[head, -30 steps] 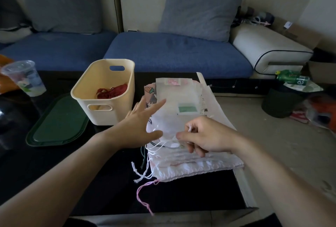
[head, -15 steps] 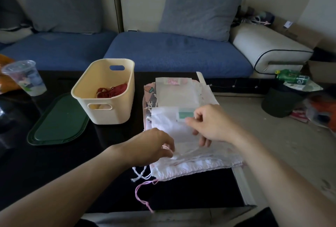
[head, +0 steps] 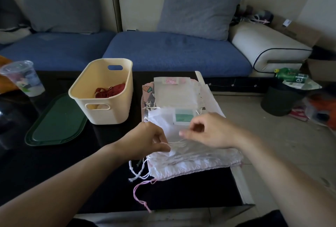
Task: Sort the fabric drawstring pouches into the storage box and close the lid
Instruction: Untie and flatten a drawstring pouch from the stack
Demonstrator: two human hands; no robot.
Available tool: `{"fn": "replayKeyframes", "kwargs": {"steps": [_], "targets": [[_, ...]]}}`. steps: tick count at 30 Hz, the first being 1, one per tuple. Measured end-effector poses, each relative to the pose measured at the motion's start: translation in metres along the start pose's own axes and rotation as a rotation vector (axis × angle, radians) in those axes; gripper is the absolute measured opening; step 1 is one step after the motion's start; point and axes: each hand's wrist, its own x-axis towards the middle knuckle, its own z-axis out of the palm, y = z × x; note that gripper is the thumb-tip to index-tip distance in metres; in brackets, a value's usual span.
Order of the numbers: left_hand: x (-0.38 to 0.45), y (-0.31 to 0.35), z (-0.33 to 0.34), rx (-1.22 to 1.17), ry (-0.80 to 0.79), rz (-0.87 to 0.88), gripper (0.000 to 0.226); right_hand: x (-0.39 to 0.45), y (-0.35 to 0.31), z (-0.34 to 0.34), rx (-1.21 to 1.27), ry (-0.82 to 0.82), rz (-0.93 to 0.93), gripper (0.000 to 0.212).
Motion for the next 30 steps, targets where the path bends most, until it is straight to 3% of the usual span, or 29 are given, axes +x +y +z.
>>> {"fn": "replayKeyframes", "kwargs": {"steps": [2,6,8,14,18,22,25,30], "targets": [[0.001,0.001,-0.001,-0.062,-0.016,-0.017,0.017,-0.004,-0.003,0.006,-0.12,-0.133,0.066,0.043],[-0.002,0.001,-0.014,-0.18,-0.151,-0.033,0.01,-0.003,-0.006,0.015,-0.169,-0.123,0.113,0.022],[-0.005,-0.002,-0.018,-0.188,-0.185,-0.065,0.009,-0.002,-0.006,0.019,-0.107,-0.108,0.134,0.022],[-0.003,0.004,-0.006,-0.071,-0.055,-0.1,0.006,0.005,-0.012,0.028,0.192,0.159,0.111,0.012],[-0.002,0.008,0.0,-0.013,-0.013,-0.025,0.005,0.006,-0.024,0.037,0.248,0.135,0.07,0.011],[0.001,0.011,0.004,-0.097,0.12,-0.071,0.008,0.004,-0.031,0.043,0.173,0.161,0.013,0.005],[0.0,0.011,0.005,-0.227,0.152,-0.124,0.003,0.006,-0.029,0.04,0.171,0.138,0.031,0.014],[0.002,0.01,0.0,-0.366,0.156,-0.236,0.012,0.002,-0.021,0.028,0.087,-0.032,0.12,0.058]]}}
